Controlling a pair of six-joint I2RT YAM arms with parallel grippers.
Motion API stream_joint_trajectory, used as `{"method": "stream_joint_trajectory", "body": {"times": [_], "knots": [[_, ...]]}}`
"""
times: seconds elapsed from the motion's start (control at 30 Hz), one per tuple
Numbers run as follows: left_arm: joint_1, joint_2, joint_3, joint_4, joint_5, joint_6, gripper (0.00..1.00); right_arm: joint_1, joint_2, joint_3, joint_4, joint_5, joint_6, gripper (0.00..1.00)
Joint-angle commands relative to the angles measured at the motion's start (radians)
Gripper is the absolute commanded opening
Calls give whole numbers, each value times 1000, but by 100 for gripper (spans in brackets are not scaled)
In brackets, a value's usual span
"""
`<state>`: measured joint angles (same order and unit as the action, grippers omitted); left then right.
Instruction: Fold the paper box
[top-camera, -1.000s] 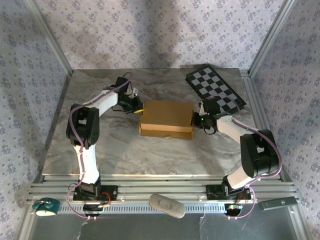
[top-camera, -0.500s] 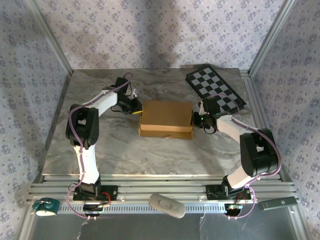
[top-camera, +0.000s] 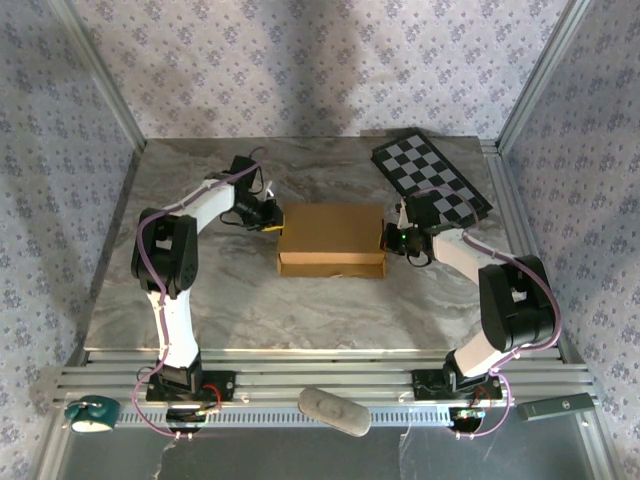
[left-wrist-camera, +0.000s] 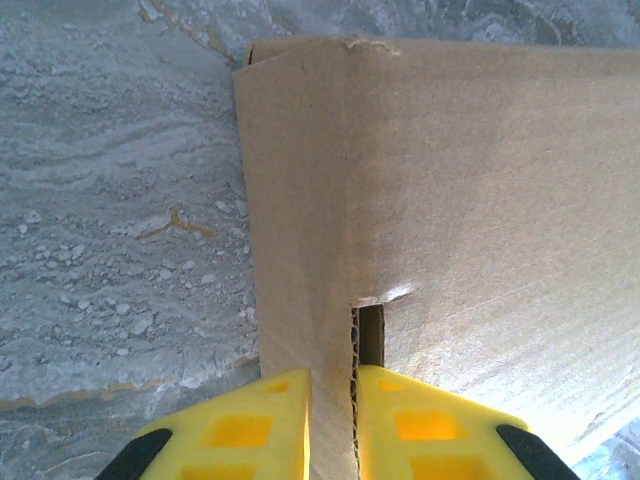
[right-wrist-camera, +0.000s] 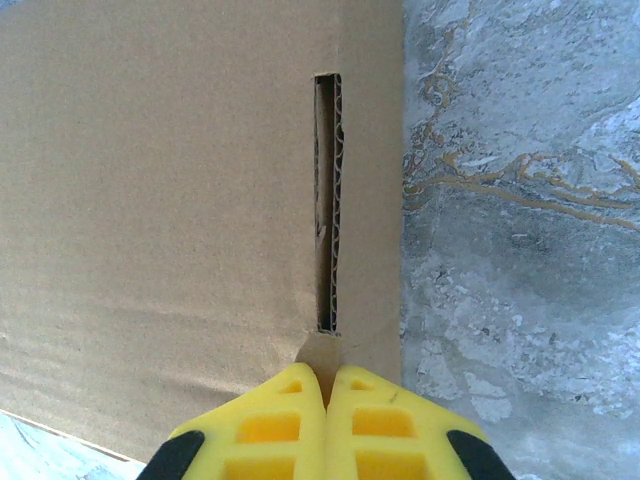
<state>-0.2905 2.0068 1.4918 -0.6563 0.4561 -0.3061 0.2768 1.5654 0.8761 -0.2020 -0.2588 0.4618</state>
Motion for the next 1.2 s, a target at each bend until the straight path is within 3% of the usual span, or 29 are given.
{"method": "stream_joint_trajectory", "body": {"times": [0.0,0.27,0.37,0.5,0.83,1.17], "knots": [[-17,28,5,-67,-40,12,16,1,54,-19,-101,40,-17,0],[-41,-5,-19,-45,-131,-36,0,1,49,-15,-96,40,-14,0],[-52,-58,-68,17,-200,-90,0,3,38,-5,-101,40,-11,1],[-65,-161,-178,152,-299,-166,0,2,12,29,-124,33,-1,8],[-73,-262,-314,364,-336,-252,0,3,-55,63,-145,-2,15,23],[-103,-355,-411,479,-424,-270,0,16,-163,8,-147,4,17,24]]}}
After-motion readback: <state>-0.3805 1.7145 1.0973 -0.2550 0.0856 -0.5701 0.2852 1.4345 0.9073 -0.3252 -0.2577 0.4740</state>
